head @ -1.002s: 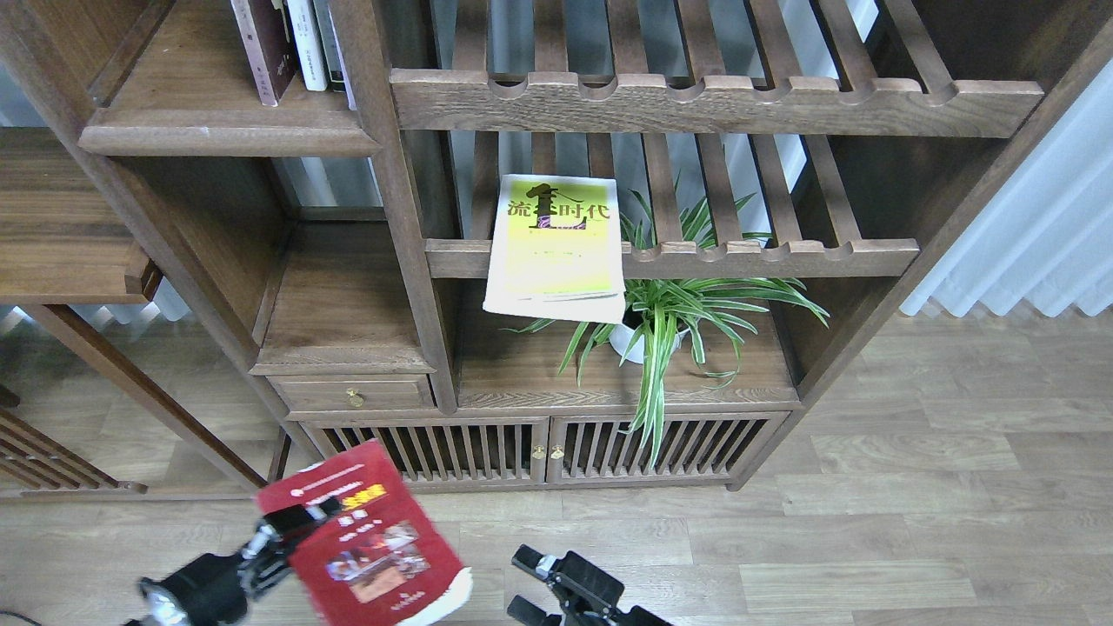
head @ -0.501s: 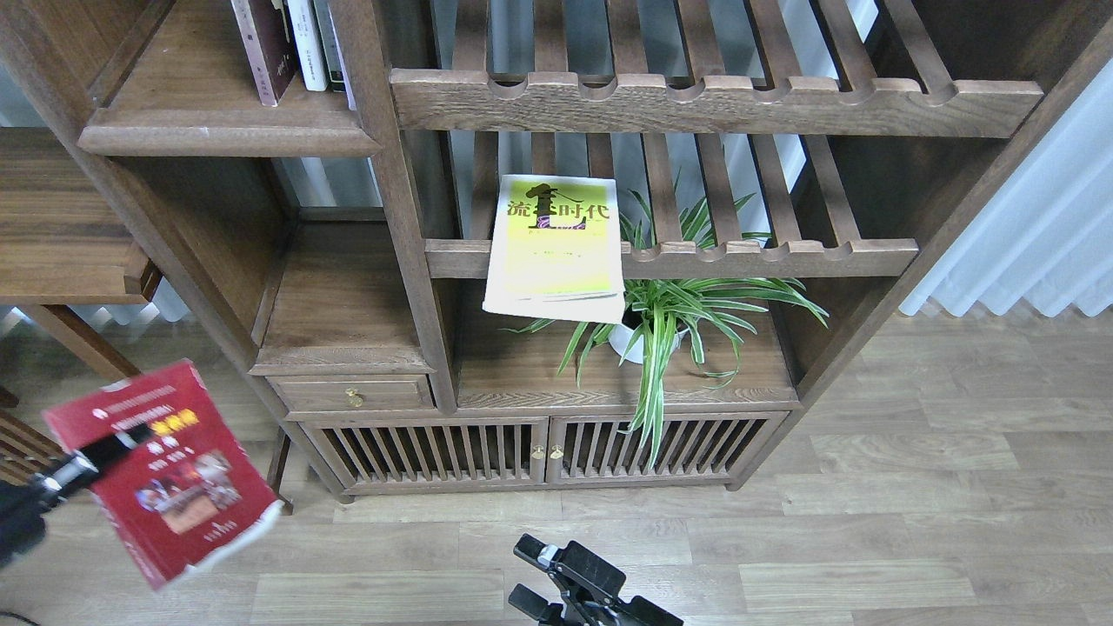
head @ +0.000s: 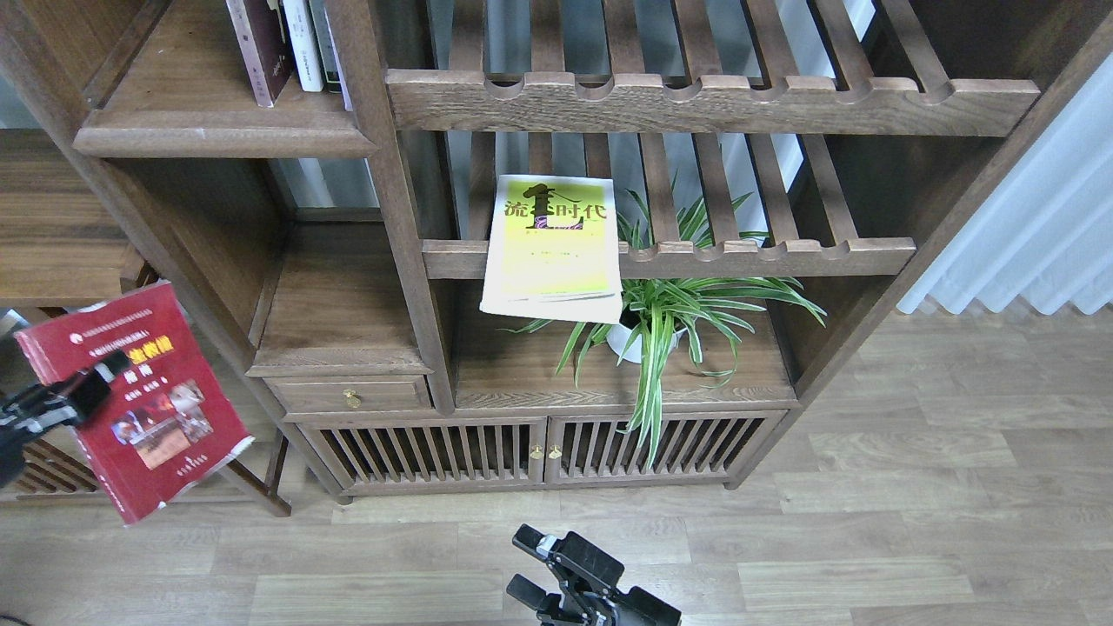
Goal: Organize books on shelf
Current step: 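Carry the red book with the left gripper up toward the upper shelf, then insert the red book into the upper shelf with the left gripper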
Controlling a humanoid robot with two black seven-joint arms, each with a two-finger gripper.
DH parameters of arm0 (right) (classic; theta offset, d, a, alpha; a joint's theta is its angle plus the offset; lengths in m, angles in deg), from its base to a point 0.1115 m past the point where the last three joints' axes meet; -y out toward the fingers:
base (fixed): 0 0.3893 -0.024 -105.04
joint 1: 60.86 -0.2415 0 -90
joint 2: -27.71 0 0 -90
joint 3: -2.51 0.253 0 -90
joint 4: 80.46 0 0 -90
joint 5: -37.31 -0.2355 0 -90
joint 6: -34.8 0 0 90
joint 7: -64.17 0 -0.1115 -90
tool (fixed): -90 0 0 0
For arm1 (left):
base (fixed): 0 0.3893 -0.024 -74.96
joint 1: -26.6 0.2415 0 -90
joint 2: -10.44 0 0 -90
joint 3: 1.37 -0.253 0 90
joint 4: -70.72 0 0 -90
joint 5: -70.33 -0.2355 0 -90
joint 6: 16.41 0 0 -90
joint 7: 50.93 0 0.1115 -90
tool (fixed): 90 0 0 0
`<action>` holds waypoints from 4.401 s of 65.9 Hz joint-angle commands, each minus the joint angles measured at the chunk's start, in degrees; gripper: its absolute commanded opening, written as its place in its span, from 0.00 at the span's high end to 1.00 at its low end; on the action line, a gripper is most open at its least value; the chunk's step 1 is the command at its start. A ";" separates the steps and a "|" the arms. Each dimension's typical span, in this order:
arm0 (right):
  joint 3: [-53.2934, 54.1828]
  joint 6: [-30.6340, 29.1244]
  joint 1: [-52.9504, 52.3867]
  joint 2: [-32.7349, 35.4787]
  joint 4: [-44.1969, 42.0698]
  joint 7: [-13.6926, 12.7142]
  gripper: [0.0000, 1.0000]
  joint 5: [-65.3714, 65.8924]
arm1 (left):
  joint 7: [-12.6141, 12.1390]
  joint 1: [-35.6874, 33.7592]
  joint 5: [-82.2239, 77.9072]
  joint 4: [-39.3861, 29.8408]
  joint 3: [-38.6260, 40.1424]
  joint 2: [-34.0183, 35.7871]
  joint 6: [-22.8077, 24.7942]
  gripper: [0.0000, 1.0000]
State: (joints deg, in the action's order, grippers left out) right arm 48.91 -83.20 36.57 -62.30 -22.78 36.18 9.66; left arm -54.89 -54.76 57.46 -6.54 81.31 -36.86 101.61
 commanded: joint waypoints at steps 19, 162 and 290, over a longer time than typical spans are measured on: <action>0.01 -0.01 -0.05 0.01 -0.02 0.00 0.01 0.05 | -24.04 5.43 8.91 -2.02 25.69 -19.05 -0.02 0.94; 0.01 -0.01 0.66 0.01 0.06 0.00 0.01 0.23 | -24.04 -61.81 -0.84 11.69 10.67 -4.11 -0.02 0.93; -0.52 -0.01 0.74 0.01 0.68 0.00 0.01 0.23 | -24.04 -74.91 -8.22 27.33 3.11 -10.70 -0.02 0.94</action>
State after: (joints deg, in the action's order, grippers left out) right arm 48.60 -83.21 37.37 -62.29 -22.27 36.17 9.79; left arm -78.93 -128.77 50.35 20.08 84.62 -47.03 101.59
